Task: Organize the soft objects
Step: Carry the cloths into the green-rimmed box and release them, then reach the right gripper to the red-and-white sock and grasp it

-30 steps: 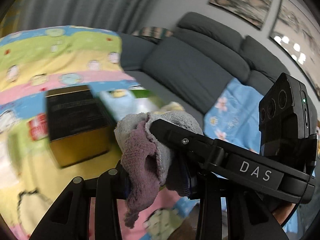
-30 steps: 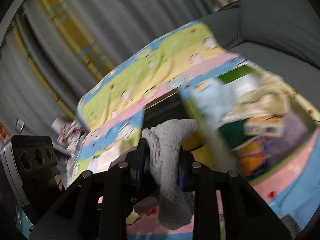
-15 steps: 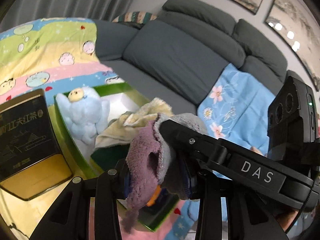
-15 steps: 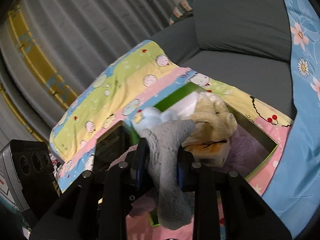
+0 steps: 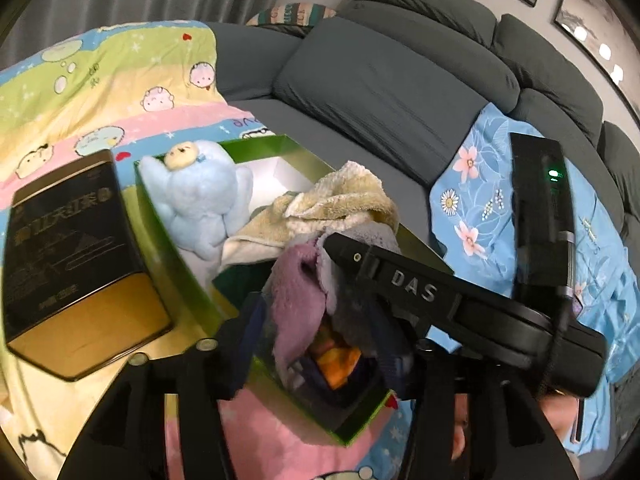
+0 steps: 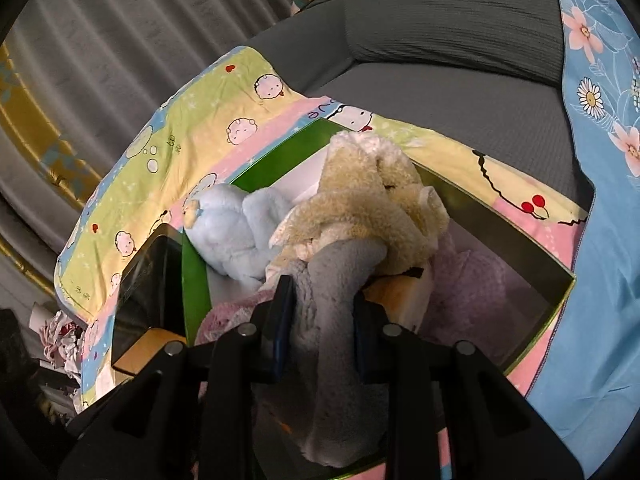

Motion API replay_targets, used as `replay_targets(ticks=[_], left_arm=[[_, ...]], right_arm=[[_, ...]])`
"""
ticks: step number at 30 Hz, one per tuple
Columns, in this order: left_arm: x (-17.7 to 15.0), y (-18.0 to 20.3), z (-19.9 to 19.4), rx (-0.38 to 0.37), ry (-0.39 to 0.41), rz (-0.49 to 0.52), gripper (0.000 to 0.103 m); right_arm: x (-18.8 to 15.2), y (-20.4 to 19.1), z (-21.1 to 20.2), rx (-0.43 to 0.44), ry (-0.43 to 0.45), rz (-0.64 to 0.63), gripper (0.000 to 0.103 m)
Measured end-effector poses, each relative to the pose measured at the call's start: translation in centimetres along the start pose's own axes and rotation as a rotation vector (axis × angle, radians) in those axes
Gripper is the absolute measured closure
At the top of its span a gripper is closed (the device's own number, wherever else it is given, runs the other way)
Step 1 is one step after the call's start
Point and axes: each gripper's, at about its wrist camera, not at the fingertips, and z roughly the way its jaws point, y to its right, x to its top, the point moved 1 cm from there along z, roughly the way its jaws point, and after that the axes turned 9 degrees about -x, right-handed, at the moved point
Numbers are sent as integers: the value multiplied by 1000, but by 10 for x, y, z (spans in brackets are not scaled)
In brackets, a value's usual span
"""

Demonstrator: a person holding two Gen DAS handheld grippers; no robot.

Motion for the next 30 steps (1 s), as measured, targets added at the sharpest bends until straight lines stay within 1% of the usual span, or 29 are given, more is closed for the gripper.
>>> replay_targets(ticks=[1,3,4,5,6,7,8,10,13,14,17,18,19,21,23,25,27,28,29,30], left_arm=[[-1,0,-6,2,6,-2,38],[-3,-1,-15,3,10,-14,29],[-5,-2,-22,-5,8,-16,28],[-7,-2,-27,-9,8,-16,28],[-9,-3,-35,-1,10,-18,28],[-11,-4,-43,11,16,-23,26],[-14,-6,-50,18,25,-29,25],[-21,-10,-72,22,66,-52,18],[-33,-21,-104,52,118,-103,13],[-38,-26,-113,66,131,-121,12],[-56,-47,-141,141,153,-177,12],[-62,-52,-148,175,157,-195,12],[-71,-63,-159,231,167,-231,12],[-85,-77,-172,292,171,-280,12],[-102,-94,-186,349,172,-337,12],[-116,-107,-195,379,176,-382,12],[-128,-119,-203,397,182,-423,12],[-137,-127,-210,410,185,-447,12],[-142,-131,-214,418,187,-458,12],[-146,-137,-219,430,191,-470,12]], right_arm=[[0,-2,-2,-2,2,-8,76],[0,-6,-11,12,0,-32,73],[0,-8,-18,11,6,-39,67],[-1,-9,-26,10,24,-41,52],[-1,-11,-34,10,51,-44,42],[-1,-12,-42,5,77,-52,30],[-1,-14,-50,-6,104,-67,24],[-3,-19,-68,-24,138,-92,21],[-6,-24,-91,-12,176,-95,13],[-8,-29,-101,4,189,-100,11],[-14,-44,-115,28,201,-136,10],[-17,-53,-119,37,197,-159,10],[-21,-59,-121,42,193,-171,10],[-27,-78,-119,72,168,-211,10],[-35,-98,-116,106,131,-257,10],[-44,-129,-108,153,71,-321,10],[-48,-159,-100,193,27,-390,13],[-51,-176,-95,202,0,-430,16],[-52,-196,-87,200,-38,-483,23],[-55,-222,-74,194,-83,-549,26]])
